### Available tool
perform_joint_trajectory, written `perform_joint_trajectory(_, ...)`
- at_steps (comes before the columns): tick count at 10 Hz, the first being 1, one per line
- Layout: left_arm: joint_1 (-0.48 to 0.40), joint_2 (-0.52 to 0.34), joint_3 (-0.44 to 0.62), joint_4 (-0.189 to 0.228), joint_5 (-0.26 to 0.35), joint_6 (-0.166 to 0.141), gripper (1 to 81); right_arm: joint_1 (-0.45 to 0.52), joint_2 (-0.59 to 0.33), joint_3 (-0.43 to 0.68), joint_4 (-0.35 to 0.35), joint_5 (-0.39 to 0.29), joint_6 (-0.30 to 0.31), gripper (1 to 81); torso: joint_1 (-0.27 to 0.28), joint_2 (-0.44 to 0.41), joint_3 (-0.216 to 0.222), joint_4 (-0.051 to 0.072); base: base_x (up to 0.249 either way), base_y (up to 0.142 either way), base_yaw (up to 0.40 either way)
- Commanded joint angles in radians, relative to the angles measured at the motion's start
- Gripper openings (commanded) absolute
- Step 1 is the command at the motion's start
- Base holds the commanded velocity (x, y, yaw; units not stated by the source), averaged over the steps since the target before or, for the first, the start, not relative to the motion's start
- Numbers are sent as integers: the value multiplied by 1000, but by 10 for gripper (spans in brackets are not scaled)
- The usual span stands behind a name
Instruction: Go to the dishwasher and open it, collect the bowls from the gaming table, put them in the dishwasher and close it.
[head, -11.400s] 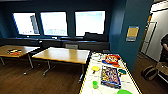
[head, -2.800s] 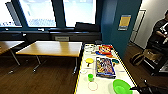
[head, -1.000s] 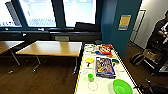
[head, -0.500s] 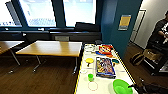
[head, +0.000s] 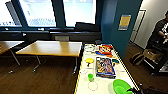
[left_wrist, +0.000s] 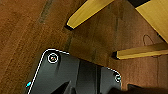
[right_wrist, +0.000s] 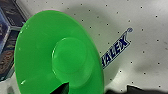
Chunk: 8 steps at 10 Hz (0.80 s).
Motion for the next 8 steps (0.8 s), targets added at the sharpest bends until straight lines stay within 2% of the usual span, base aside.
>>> perform_joint_trajectory(1,-57,-27,5,4,40,-1,811,115,-20,-28,41,-36,2,811,0,0,0,0,0,0,0)
perform_joint_trajectory(6,-57,-29,1,4,41,-1,811,42,19,-49,43,3,-2,811,0,0,0,0,0,0,0)
perform_joint_trajectory(7,-57,-29,1,5,41,-1,811,37,17,-46,43,1,-5,10,0,0,0,0,0,0,0)
perform_joint_trajectory(8,-57,-27,0,5,41,-1,811,31,14,-37,43,3,-9,10,0,0,0,0,0,0,0)
